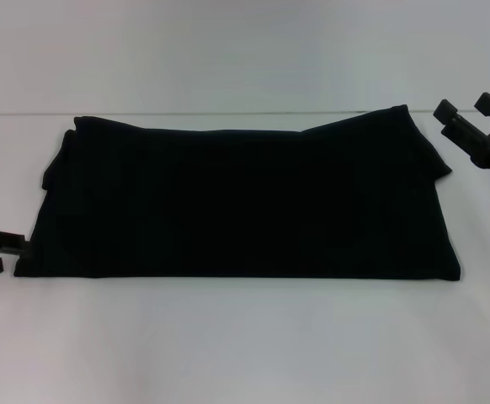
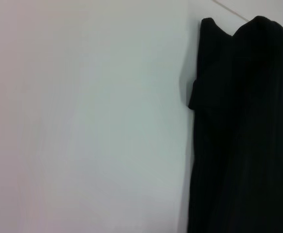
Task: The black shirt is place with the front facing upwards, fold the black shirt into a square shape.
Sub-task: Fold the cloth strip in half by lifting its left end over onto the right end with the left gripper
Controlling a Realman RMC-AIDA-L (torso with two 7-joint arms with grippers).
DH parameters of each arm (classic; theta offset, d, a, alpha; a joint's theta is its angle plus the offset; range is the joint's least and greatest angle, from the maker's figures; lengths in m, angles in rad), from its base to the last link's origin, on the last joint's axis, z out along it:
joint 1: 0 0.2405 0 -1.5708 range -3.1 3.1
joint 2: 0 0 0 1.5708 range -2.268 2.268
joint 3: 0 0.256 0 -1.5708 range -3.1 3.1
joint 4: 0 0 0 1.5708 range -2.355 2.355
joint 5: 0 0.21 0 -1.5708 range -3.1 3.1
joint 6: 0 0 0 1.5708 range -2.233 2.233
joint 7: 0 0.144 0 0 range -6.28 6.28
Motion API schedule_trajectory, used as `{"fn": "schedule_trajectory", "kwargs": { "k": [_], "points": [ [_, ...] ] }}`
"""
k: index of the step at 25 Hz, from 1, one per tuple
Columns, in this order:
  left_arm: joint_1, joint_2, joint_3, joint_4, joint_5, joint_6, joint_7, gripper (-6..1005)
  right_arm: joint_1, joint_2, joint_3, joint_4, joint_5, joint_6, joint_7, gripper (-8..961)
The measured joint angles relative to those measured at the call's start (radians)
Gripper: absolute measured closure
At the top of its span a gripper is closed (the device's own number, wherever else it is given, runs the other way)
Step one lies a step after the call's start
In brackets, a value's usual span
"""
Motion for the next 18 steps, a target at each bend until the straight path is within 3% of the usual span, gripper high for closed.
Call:
{"fn": "schedule_trajectory", "kwargs": {
  "k": [18],
  "points": [
    [-0.040,-0.005,0.032,-0.052,-0.040,0.015,0.004,411,-0.004,0.000,0.003,0.007,0.006,0.000,-0.001,82]
  ]
}}
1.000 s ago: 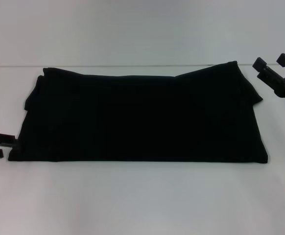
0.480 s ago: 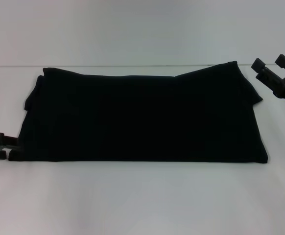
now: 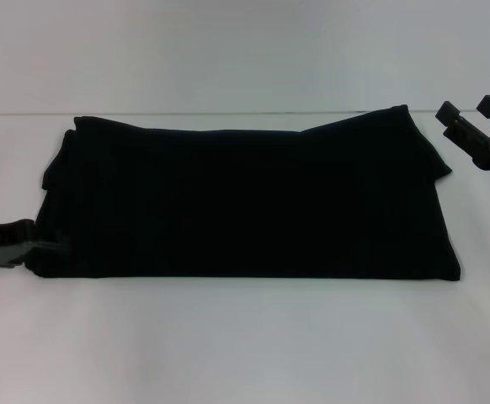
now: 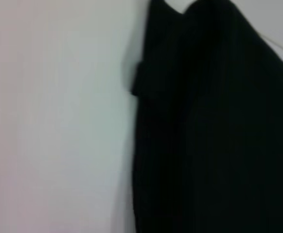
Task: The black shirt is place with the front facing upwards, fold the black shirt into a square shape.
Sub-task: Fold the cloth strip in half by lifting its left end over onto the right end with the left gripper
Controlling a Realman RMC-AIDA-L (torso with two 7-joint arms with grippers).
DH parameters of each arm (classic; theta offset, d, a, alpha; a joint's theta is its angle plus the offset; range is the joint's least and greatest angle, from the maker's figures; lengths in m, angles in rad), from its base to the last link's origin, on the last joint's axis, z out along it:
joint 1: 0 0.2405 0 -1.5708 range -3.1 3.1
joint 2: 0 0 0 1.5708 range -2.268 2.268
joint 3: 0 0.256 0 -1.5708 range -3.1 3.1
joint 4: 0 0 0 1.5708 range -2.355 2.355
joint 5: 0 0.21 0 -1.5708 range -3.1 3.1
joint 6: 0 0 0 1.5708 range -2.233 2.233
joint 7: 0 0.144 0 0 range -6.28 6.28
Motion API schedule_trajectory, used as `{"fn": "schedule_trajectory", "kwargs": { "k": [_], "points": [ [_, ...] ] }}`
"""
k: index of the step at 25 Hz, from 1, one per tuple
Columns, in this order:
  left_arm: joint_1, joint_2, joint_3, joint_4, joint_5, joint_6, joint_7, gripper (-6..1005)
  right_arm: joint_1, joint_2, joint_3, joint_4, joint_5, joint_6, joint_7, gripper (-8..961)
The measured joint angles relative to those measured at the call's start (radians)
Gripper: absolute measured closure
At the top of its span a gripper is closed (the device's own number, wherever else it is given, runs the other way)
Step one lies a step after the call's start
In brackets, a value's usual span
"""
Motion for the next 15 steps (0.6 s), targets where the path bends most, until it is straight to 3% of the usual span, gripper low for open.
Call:
{"fn": "schedule_trajectory", "kwargs": {
  "k": [5,15],
  "points": [
    [-0.012,0.006,0.000,-0.013,-0.009,0.025,0.005,414,0.000,0.000,0.003,0.000,0.000,0.000,0.000,82],
    [-0.008,0.009,0.003,-0.011,0.002,0.019,0.006,595,0.000,0.000,0.001,0.000,0.000,-0.010,0.003,83]
  ]
}}
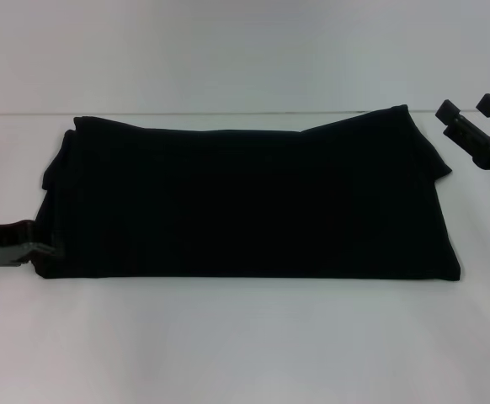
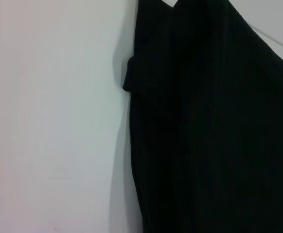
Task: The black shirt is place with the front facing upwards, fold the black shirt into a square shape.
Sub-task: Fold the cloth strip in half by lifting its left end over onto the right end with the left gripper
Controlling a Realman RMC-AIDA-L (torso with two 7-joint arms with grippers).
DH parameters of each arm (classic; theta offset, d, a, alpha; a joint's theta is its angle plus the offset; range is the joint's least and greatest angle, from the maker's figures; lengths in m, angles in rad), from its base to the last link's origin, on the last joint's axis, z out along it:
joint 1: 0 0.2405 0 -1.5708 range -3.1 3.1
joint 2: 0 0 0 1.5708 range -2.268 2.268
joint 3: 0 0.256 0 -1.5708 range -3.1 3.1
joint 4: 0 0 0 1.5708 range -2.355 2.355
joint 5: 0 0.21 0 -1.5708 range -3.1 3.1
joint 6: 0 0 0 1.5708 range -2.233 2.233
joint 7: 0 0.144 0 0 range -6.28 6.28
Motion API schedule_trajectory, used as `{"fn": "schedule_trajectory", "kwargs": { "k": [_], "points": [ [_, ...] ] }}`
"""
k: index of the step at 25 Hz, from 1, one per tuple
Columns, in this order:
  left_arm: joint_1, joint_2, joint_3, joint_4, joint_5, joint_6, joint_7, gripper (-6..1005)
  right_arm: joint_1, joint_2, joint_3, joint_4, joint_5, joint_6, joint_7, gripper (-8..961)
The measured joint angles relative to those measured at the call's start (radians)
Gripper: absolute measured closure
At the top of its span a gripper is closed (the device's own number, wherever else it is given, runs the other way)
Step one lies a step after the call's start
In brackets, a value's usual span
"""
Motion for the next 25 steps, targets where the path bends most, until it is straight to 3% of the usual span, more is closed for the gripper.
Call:
{"fn": "schedule_trajectory", "kwargs": {
  "k": [6,9,19,25],
  "points": [
    [-0.002,0.001,0.002,0.004,0.018,-0.004,0.001,696,0.000,0.000,0.000,0.000,0.000,-0.008,0.004,83],
    [-0.004,0.001,0.002,0.005,0.019,-0.005,0.003,683,-0.001,0.000,0.001,0.000,0.000,-0.011,0.004,83],
    [-0.006,-0.002,0.051,0.009,0.025,-0.026,-0.007,502,-0.002,0.000,0.004,0.000,0.000,-0.015,0.004,82],
    [-0.012,-0.002,0.061,0.009,0.027,-0.031,-0.008,509,-0.003,0.000,0.004,0.000,0.000,-0.018,0.007,83]
  ]
}}
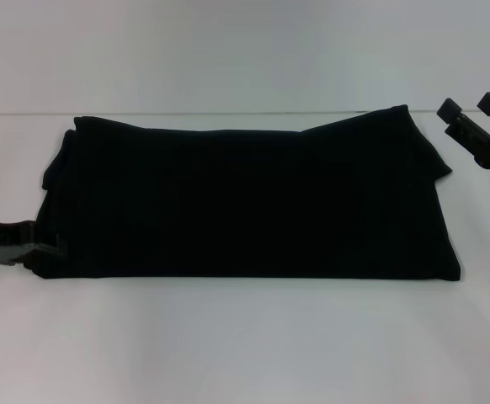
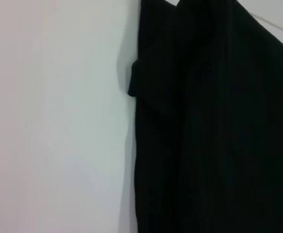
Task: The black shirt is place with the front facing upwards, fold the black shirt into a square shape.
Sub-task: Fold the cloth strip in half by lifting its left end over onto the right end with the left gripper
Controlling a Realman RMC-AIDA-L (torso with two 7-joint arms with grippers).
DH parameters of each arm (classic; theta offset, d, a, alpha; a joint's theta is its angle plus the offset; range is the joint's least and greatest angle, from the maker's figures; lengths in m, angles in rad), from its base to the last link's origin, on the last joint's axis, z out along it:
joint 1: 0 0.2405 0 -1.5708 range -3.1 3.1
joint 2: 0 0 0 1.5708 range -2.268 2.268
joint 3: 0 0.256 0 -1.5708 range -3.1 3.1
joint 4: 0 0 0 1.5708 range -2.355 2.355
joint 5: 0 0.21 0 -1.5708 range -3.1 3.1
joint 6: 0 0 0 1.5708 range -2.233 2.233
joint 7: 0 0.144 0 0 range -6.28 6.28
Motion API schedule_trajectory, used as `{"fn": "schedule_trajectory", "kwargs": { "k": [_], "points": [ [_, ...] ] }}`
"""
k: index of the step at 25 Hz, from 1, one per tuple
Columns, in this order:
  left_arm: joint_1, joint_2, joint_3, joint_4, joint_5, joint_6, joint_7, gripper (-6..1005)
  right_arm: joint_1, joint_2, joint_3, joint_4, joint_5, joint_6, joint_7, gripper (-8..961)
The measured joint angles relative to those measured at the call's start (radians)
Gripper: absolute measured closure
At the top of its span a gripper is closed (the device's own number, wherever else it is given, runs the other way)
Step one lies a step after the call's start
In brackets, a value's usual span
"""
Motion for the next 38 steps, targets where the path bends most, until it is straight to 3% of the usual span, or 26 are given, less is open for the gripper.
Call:
{"fn": "schedule_trajectory", "kwargs": {
  "k": [5,14,19,24,29,32,38],
  "points": [
    [-0.005,-0.004,0.039,0.000,0.022,-0.017,-0.018,515,-0.007,0.000,0.001,0.001,0.000,-0.025,0.001,82],
    [-0.006,-0.006,0.057,0.010,0.048,-0.045,-0.045,869,-0.024,0.000,0.009,0.001,0.002,-0.059,0.002,82],
    [-0.002,-0.007,0.051,0.038,0.043,-0.028,-0.035,987,-0.029,0.000,0.012,0.001,0.003,-0.067,0.014,82],
    [0.021,-0.008,-0.002,0.095,-0.019,0.060,0.011,987,-0.035,-0.001,0.015,0.002,0.003,-0.074,0.017,83],
    [0.058,0.006,-0.184,0.119,-0.128,0.171,0.115,988,-0.037,-0.002,0.019,0.001,0.003,-0.075,0.017,83],
    [0.078,0.010,-0.246,0.130,-0.132,0.199,0.139,988,-0.037,-0.002,0.019,0.002,0.003,-0.075,0.017,83],
    [0.109,0.012,-0.279,0.150,-0.133,0.221,0.154,987,-0.032,0.000,0.018,0.002,0.003,-0.075,0.017,82]
  ]
}}
